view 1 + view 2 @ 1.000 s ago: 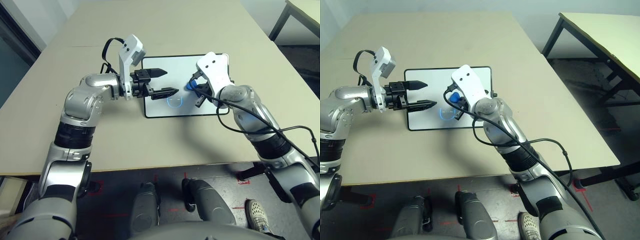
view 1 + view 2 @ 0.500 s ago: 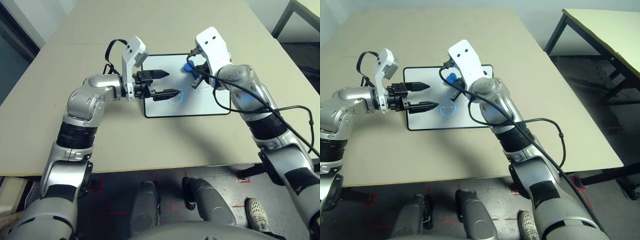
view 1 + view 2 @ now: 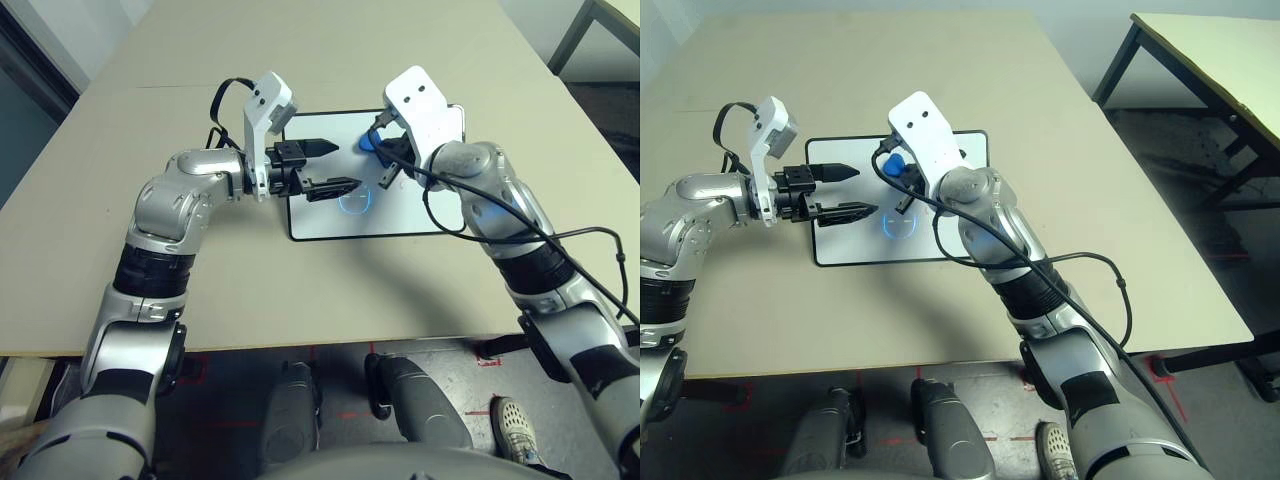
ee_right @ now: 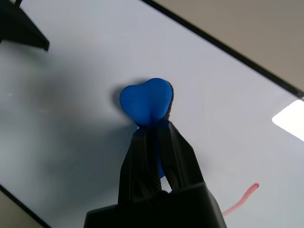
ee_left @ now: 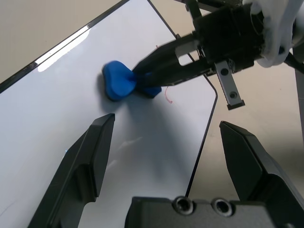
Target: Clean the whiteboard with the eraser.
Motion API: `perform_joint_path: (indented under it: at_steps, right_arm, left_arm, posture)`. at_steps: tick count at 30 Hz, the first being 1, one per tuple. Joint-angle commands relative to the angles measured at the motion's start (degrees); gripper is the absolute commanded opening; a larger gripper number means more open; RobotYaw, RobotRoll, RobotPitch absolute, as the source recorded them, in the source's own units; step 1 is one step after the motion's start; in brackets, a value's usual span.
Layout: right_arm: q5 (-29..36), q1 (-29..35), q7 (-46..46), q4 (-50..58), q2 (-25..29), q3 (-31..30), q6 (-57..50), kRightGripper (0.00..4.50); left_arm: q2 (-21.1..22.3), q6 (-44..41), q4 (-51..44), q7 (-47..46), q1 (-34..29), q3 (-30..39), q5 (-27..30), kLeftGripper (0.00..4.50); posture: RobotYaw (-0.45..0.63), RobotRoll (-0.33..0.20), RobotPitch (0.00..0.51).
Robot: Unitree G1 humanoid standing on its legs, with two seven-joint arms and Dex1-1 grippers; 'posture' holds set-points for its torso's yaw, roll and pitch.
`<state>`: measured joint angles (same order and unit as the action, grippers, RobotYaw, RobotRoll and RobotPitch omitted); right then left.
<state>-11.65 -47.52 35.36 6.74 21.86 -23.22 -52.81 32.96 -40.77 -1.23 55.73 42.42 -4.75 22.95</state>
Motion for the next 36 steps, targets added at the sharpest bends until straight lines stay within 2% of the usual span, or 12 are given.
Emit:
perform_joint_path:
  at_steps: [1, 9, 20, 30, 36]
  right_arm:
    - [-0.26, 3.49, 0.53, -2.77, 1.75, -2.03, -3.13, 0.04]
    - [-0.13, 0.63, -0.83, -5.26, 1.84, 0.75, -1.82, 0.04]
    - [-0.42, -3.41, -2.63, -8.84, 5.48, 6.37, -0.64, 0.04]
    - [-0.25, -1.22, -2.70, -7.81, 8.15, 7.00, -1.76, 0.02]
    - [0.12, 1.09, -2.77, -7.22, 7.96, 6.33, -2.41, 0.02]
  left_arm:
    - [0.08, -0.20, -0.10, 0.27, 0.11, -0.68, 0.09, 4.50]
    - [-0.34, 0.19, 0.30, 0.58, 0.58, -1.28, -0.06, 4.50]
    - [-0.58, 0.47, 0.30, 0.70, 0.32, -1.64, -0.08, 4.50]
    - [-0.70, 1.89, 2.27, 1.73, 0.91, -1.79, -0.48, 4.50]
    - [-0.76, 2.34, 3.05, 2.07, 1.25, -1.96, -0.58, 4.50]
  posture:
    - [-0.13, 0.000, 0.160]
    - [-0.14, 0.000, 0.153]
    - [-0.15, 0.000, 0.148]
    - [-0.16, 0.000, 0.151]
    - [-0.16, 0.000, 0.155]
